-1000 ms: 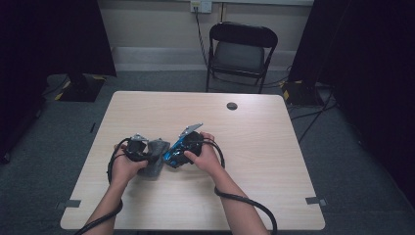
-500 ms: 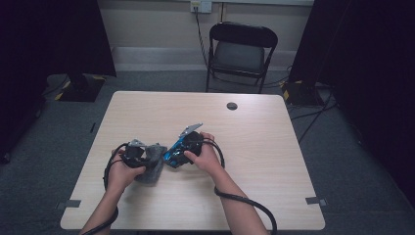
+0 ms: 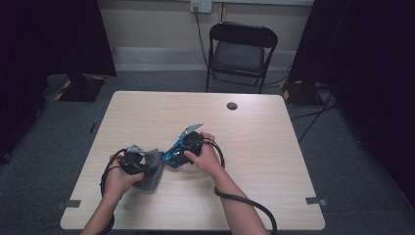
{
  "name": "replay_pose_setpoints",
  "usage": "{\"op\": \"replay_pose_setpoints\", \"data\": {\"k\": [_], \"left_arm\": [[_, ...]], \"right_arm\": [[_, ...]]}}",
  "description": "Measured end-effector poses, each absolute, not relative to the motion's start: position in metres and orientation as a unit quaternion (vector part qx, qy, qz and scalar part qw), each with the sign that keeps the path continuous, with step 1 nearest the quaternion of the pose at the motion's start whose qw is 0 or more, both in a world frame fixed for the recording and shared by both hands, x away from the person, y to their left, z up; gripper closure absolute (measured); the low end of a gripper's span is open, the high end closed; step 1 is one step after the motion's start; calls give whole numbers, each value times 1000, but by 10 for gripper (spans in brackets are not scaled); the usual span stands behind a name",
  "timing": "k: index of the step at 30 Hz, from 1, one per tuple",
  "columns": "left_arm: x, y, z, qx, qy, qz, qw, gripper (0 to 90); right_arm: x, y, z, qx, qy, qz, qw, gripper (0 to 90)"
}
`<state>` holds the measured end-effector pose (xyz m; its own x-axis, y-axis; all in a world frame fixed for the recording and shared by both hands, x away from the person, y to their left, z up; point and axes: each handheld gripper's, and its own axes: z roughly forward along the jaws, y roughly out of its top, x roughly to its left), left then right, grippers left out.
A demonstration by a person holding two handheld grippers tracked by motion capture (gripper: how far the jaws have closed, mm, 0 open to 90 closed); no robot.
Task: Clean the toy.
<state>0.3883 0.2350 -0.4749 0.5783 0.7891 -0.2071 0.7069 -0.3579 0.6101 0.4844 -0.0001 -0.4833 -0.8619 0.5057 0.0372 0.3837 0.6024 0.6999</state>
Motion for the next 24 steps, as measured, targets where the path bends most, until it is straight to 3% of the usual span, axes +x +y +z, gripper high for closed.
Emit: {"op": "replay_pose_setpoints", "data": {"k": [12, 24], "left_arm": [[365, 249, -471, 824, 453, 30, 339, 755], [378, 269, -438, 810, 467, 69, 348, 755]], "right_arm": [[484, 0, -483, 250, 891, 369, 83, 11], [485, 0, -483, 250, 892, 367, 82, 12]]}}
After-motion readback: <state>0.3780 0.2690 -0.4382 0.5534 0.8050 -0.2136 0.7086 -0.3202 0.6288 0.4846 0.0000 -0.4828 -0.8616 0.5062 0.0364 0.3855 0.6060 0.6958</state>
